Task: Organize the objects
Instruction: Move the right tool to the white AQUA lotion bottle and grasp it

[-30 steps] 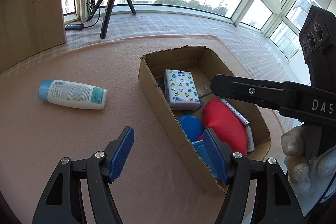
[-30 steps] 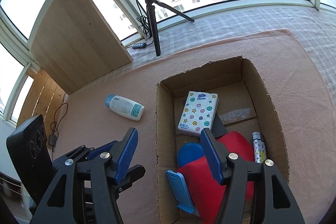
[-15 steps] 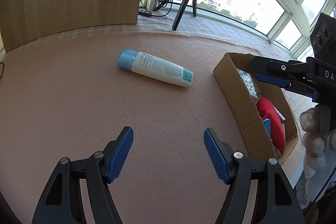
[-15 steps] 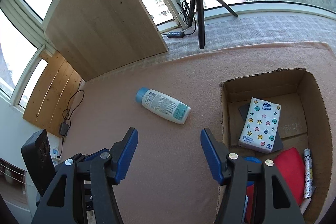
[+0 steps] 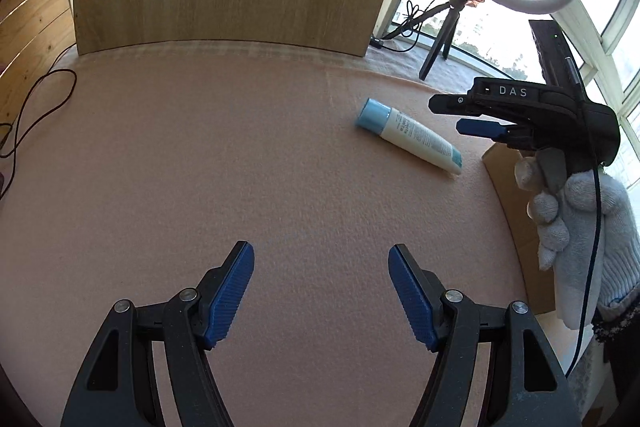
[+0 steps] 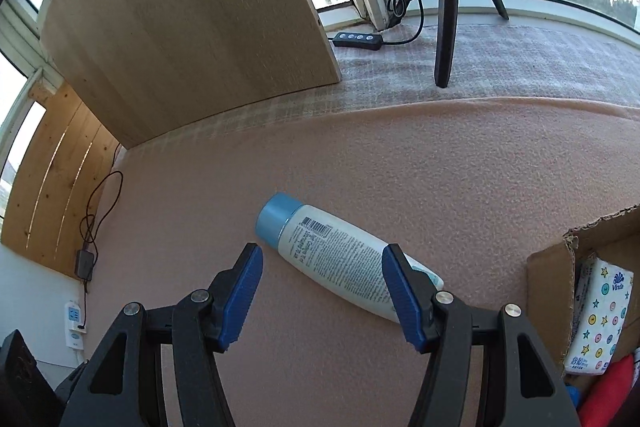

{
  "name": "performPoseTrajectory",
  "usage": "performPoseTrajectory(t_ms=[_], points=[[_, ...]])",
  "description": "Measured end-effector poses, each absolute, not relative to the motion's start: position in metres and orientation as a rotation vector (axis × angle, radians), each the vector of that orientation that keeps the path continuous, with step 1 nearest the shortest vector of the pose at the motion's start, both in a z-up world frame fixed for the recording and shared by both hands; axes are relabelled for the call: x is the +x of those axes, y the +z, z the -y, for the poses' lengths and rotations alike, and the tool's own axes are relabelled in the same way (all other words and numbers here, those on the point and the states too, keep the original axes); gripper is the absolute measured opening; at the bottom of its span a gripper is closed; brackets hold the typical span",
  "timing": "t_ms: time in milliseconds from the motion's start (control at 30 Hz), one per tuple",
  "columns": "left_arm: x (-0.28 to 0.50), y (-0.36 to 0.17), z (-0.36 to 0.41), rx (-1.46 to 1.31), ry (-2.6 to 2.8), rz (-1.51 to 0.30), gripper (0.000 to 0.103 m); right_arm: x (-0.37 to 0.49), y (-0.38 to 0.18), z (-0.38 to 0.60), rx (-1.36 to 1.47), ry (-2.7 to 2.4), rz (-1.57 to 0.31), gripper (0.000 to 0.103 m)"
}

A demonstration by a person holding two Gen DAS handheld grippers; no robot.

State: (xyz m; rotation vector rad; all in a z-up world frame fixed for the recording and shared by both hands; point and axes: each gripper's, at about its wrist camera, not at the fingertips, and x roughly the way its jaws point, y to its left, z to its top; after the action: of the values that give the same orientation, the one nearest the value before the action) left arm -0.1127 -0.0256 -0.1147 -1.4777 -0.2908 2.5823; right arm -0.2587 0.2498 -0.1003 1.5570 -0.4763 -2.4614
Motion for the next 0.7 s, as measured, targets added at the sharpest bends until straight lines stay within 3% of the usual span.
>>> performPoseTrajectory(t_ms=[167,500,700], points=[[-0.107,-0.122,0.048,-1.493,2.589,0.334,0.073,-0.282,-0.115,-0.243,1.595,-2.459,0.553,0.058],[-0.102,-0.125,0.074,-1.502,2.6,0.371,0.073,-0.297,-0.135,-0.221,1.662,-2.362,0.527,0.058],[-0.101,-0.126,0.077,-1.5,2.597,0.39,0.073,-0.271,-0.143,-0.202,1.694,-2.265,0.458,0.041]])
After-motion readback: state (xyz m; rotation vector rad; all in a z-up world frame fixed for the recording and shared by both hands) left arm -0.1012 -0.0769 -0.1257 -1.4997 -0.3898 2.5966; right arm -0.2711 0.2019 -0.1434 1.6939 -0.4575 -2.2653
